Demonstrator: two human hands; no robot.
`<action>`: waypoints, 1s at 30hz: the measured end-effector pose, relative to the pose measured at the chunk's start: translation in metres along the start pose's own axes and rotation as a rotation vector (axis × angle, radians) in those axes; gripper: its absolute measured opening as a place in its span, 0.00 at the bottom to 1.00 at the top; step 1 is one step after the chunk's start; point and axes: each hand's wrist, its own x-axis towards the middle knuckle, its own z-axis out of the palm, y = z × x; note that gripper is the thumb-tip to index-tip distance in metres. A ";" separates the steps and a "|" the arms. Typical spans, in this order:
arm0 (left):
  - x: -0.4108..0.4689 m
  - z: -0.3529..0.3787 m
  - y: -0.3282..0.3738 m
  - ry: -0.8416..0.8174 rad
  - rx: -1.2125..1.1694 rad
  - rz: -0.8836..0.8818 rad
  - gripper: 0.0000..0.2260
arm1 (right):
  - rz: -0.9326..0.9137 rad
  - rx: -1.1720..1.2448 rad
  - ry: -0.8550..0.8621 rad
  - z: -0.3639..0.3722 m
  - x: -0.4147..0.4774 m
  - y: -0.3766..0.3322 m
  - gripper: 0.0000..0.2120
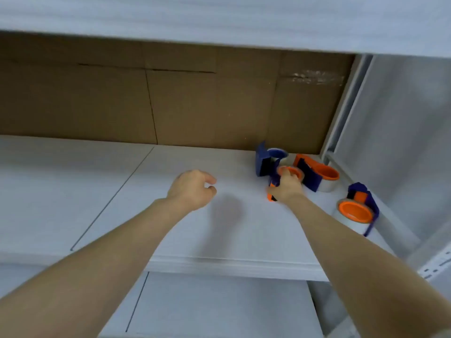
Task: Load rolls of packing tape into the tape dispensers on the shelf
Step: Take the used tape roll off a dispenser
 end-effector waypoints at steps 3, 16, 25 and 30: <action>0.008 0.008 0.002 -0.042 -0.039 -0.008 0.14 | -0.018 0.044 -0.014 0.004 0.002 0.003 0.30; 0.029 0.059 0.023 -0.364 -0.290 0.151 0.39 | 0.026 0.470 -0.209 0.007 -0.074 -0.022 0.22; 0.028 0.081 0.030 -0.348 -0.255 0.249 0.39 | -0.140 0.036 -0.152 -0.032 -0.076 0.026 0.19; 0.028 0.089 0.040 -0.295 -0.202 0.239 0.30 | -0.351 -0.258 -0.137 -0.018 -0.063 0.051 0.23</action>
